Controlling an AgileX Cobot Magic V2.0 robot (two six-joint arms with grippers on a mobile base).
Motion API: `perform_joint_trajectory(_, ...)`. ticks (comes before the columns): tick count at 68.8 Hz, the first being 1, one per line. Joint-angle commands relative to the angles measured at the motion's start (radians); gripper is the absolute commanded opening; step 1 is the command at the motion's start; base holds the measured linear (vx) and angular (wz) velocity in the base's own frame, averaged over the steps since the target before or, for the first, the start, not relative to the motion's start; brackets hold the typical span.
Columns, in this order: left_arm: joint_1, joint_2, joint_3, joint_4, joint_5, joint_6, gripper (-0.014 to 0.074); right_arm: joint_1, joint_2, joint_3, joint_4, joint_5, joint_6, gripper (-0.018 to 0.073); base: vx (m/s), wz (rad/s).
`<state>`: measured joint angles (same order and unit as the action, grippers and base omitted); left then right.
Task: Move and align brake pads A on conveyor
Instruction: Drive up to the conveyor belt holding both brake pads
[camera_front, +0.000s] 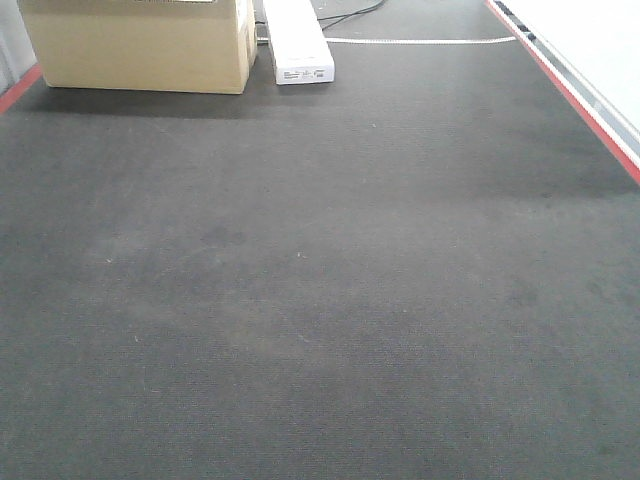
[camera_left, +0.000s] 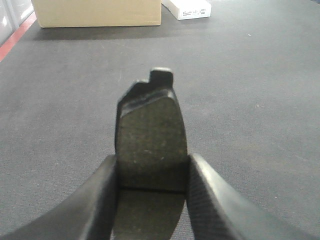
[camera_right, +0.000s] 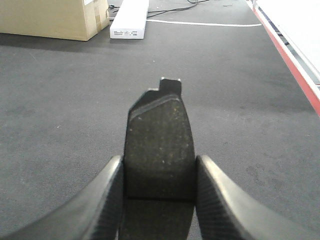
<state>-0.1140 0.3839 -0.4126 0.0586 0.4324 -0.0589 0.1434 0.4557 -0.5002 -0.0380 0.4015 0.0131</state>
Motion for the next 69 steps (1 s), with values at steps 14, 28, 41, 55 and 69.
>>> perform_joint_trajectory(14,-0.004,0.008,-0.028,-0.001,-0.097,-0.008,-0.0006,-0.002,0.002,-0.03,-0.007,-0.097,-0.004,-0.0007,0.0,0.0)
perform_joint_trajectory(28,-0.004,0.008,-0.028,-0.001,-0.101,-0.008,-0.0006,-0.002,0.002,-0.03,-0.007,-0.097,-0.004,-0.0007,0.0,0.0)
perform_joint_trajectory(41,-0.004,0.008,-0.028,-0.001,-0.101,-0.008,-0.0006,-0.002,0.002,-0.03,-0.007,-0.097,-0.004,-0.0007,0.0,0.0)
perform_joint_trajectory(55,-0.004,0.009,-0.028,-0.038,-0.101,-0.009,-0.0006,-0.002,0.002,-0.03,-0.007,-0.097,-0.004,-0.0007,0.0,0.0)
perform_joint_trajectory(69,-0.004,0.119,-0.123,-0.032,-0.065,-0.011,0.0,-0.002,0.002,-0.03,-0.007,-0.096,-0.004,-0.0007,0.0,0.0)
